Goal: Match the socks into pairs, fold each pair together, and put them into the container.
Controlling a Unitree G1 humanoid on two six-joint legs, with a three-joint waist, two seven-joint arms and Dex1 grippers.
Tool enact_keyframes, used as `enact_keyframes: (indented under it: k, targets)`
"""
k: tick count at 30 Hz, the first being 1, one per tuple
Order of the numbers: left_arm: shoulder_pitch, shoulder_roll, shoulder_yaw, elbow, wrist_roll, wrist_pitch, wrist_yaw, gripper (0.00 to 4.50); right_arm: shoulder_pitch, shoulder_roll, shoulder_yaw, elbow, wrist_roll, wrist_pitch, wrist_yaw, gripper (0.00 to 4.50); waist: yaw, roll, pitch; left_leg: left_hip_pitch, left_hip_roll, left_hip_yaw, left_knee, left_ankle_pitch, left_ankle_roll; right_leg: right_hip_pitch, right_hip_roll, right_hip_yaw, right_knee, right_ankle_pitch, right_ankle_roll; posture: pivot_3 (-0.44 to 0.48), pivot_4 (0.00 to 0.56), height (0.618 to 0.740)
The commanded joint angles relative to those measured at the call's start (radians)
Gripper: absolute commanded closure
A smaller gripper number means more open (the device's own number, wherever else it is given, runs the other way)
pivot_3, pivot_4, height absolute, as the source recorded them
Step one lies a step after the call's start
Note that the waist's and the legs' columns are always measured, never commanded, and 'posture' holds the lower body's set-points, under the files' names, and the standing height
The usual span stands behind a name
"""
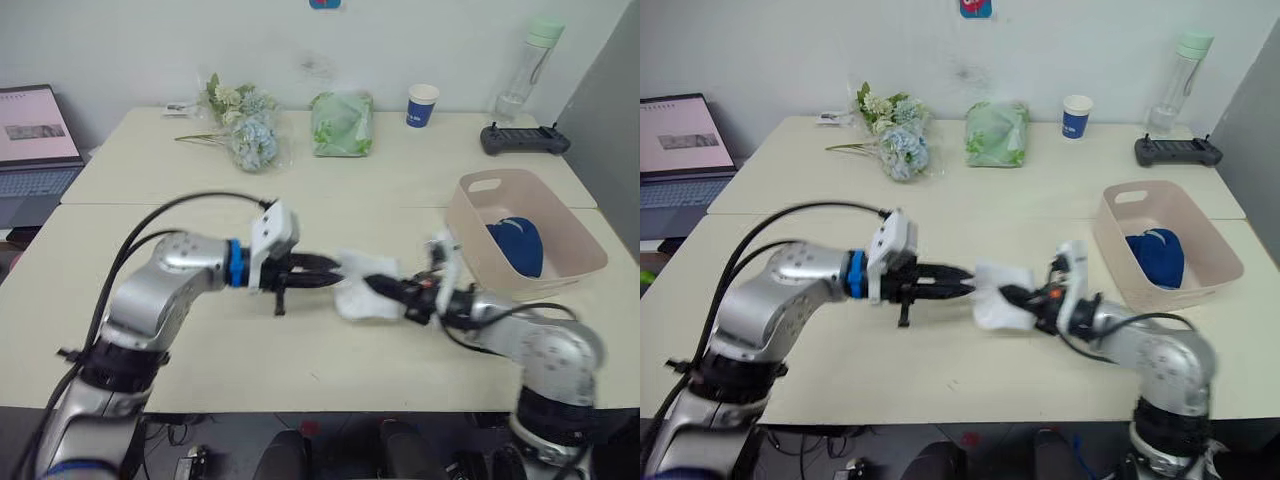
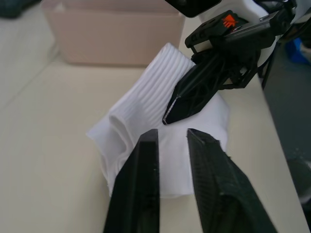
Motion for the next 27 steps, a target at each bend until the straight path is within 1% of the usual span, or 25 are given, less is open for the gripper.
enact_keyframes:
  k: [1, 4, 6, 7, 8, 10, 12, 13, 14, 17, 21, 24, 27]
  targets:
    - [-0.103, -0.047, -0.043, 0.036, 0.007, 0.004, -0.007, 2.29, -0.017, -0.072, -0.108, -0.103, 0.072, -0.011, -0.039, 4.5, -0.007, 0.0, 0.0, 0.0, 0.0, 0.001, 0.0, 0.0, 0.0, 0.0, 0.0, 0.001, 0.0, 0.0, 0.0, 0.0, 0.15, 0.74]
    - [-0.238, -0.133, -0.093, 0.154, 0.056, -0.041, -0.01, 1.3, -0.038, -0.237, -0.179, -0.148, 0.046, -0.06, -0.048, 4.5, 0.001, 0.002, 0.003, 0.0, -0.001, 0.001, 0.0, 0.0, 0.0, -0.001, 0.001, 0.0, 0.001, 0.0, 0.0, 0.0, 0.15, 0.74]
    - [-0.303, -0.191, -0.102, 0.229, 0.075, -0.07, 0.0, 0.57, -0.038, -0.39, -0.186, -0.139, -0.03, -0.129, -0.025, 4.5, 0.002, 0.002, 0.003, 0.0, -0.002, 0.002, 0.001, 0.0, 0.0, 0.0, 0.0, 0.0, 0.0, 0.0, 0.0, 0.0, 0.15, 0.74]
    - [-0.32, -0.21, -0.104, 0.253, 0.081, -0.08, 0.0, 0.24, -0.032, -0.441, -0.184, -0.131, -0.053, -0.157, -0.016, 4.5, 0.002, 0.001, 0.003, 0.0, -0.002, 0.002, 0.001, 0.0, 0.0, 0.001, 0.0, 0.0, -0.001, 0.0, 0.0, 0.0, 0.15, 0.74]
    - [-0.34, -0.229, -0.105, 0.277, 0.087, -0.093, -0.002, 0.04, -0.013, -0.536, -0.166, -0.12, -0.117, -0.213, 0.008, 4.5, 0.002, 0.001, 0.003, 0.0, -0.002, 0.003, 0.001, 0.0, 0.0, 0.001, 0.0, 0.0, -0.002, 0.0, 0.0, 0.0, 0.15, 0.74]
    - [-0.363, -0.255, -0.109, 0.31, 0.103, -0.114, -0.006, 0.04, 0.003, -0.676, -0.126, -0.085, -0.225, -0.313, 0.037, 4.5, -0.002, 0.001, 0.004, 0.0, -0.002, 0.004, 0.0, -0.001, 0.003, 0.001, 0.0, 0.001, -0.002, -0.001, 0.002, 0.0, 0.15, 0.74]
    - [-0.377, -0.273, -0.112, 0.327, 0.112, -0.126, -0.013, 0.04, 0.022, -0.832, -0.013, -0.034, -0.387, -0.449, 0.057, 4.5, -0.005, 0.001, 0.004, 0.0, -0.002, 0.007, 0.0, -0.002, 0.004, 0.0, 0.0, 0.002, -0.002, -0.002, 0.003, 0.0, 0.15, 0.74]
    - [-0.381, -0.281, -0.114, 0.333, 0.115, -0.132, -0.016, 0.04, 0.025, -0.891, 0.06, 0.001, -0.466, -0.506, 0.055, 4.5, -0.006, 0.001, 0.004, 0.0, -0.002, 0.007, 0.0, -0.002, 0.004, 0.0, 0.0, 0.002, -0.002, -0.002, 0.003, 0.0, 0.15, 0.74]
    - [-0.382, -0.288, -0.115, 0.337, 0.119, -0.137, -0.018, 0.04, 0.027, -0.927, 0.119, 0.034, -0.529, -0.55, 0.05, 4.5, -0.006, 0.001, 0.004, 0.0, -0.002, 0.007, 0.0, -0.002, 0.004, -0.001, 0.0, 0.003, -0.002, -0.002, 0.003, 0.0, 0.15, 0.74]
    - [-0.381, -0.302, -0.12, 0.338, 0.128, -0.151, -0.022, 0.04, -0.015, -0.946, 0.276, 0.157, -0.652, -0.642, 0.06, 4.5, -0.004, -0.003, 0.006, 0.0, -0.001, 0.007, 0.001, -0.002, 0.004, 0.0, 0.0, 0.003, -0.001, -0.002, 0.003, 0.0, 0.15, 0.74]
    - [-0.378, -0.319, -0.116, 0.343, 0.139, -0.166, -0.014, 0.04, -0.114, -0.94, 0.481, 0.345, -0.867, -0.811, 0.083, 4.5, 0.0, -0.003, 0.007, 0.0, -0.002, 0.007, 0.003, -0.002, 0.003, 0.0, -0.001, 0.003, 0.0, -0.002, 0.003, 0.0, 0.15, 0.74]
    - [-0.375, -0.328, -0.113, 0.34, 0.147, -0.171, -0.005, 0.04, -0.169, -0.923, 0.581, 0.485, -1.006, -0.943, 0.088, 4.5, 0.001, -0.003, 0.007, 0.0, -0.002, 0.008, 0.003, -0.001, 0.002, -0.001, -0.002, 0.003, -0.001, -0.002, 0.003, 0.0, 0.15, 0.74]
    - [-0.371, -0.334, -0.114, 0.325, 0.146, -0.164, 0.004, 0.04, -0.194, -0.905, 0.624, 0.615, -1.096, -1.058, 0.093, 4.5, 0.002, -0.003, 0.007, -0.002, -0.002, 0.007, 0.002, 0.001, -0.001, -0.001, -0.002, 0.003, -0.002, -0.002, 0.003, 0.0, 0.15, 0.74]
